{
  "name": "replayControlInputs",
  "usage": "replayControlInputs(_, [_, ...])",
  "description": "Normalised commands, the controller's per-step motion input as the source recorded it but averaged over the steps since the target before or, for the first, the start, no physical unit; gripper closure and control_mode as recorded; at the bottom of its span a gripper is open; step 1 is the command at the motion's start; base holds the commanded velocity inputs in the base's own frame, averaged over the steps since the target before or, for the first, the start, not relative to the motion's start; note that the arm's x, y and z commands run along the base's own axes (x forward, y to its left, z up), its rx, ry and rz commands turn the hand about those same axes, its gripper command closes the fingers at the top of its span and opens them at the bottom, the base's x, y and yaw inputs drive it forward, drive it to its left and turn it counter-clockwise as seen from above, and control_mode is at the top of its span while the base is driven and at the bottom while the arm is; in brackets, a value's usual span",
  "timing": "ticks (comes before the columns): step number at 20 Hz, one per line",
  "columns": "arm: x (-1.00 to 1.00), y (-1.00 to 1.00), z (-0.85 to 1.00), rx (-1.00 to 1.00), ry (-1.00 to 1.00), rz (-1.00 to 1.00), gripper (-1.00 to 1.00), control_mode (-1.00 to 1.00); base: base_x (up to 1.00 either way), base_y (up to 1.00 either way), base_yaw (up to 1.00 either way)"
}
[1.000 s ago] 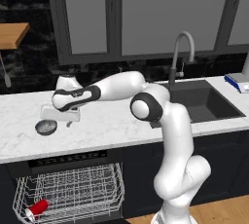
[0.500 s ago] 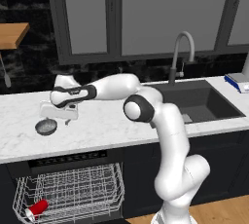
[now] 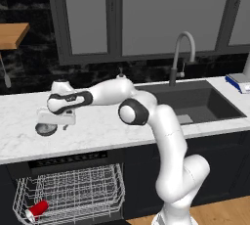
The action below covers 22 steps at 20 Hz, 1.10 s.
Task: Pick up the cup and bowl from the counter, place them in the dishwasher, and close the dishwasher door.
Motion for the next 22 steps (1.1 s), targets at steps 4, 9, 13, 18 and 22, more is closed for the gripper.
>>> replayControlInputs(4, [0.11, 0.29, -0.06, -0.01, 0.0, -0.02, -1.0, -1.0, 0.0, 0.0, 0.0])
replayControlInputs(9, [0.0, 0.01, -0.22, 0.0, 0.0, -0.01, -1.0, -1.0, 0.0, 0.0, 0.0])
replayControlInputs(13, [0.0, 0.0, 0.0, 0.0, 0.0, 0.0, 1.0, -1.0, 0.0, 0.0, 0.0])
replayControlInputs(18, [0.0, 0.0, 0.0, 0.0, 0.0, 0.0, 1.0, -1.0, 0.0, 0.0, 0.0])
replayControlInputs(22, [0.0, 0.0, 0.0, 0.0, 0.0, 0.0, 1.0, -1.0, 0.0, 0.0, 0.0])
